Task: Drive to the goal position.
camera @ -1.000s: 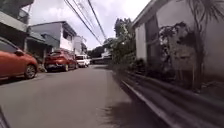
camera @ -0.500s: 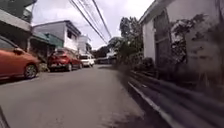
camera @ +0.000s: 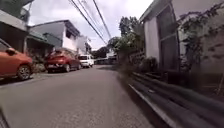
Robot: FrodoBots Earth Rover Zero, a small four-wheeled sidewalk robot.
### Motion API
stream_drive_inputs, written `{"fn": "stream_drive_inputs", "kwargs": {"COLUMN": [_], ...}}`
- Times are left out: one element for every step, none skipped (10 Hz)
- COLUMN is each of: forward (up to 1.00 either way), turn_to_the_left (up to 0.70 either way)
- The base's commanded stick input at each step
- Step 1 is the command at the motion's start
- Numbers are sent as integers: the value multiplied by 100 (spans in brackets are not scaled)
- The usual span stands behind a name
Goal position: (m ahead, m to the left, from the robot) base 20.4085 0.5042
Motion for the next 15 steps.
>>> {"fn": "stream_drive_inputs", "kwargs": {"forward": [70,70,70,70,70,70,70,70,70,70,70,70,70,70,70], "turn_to_the_left": [0,0,0,0,0,0,0,0,0,0,0,2,0,1,2]}}
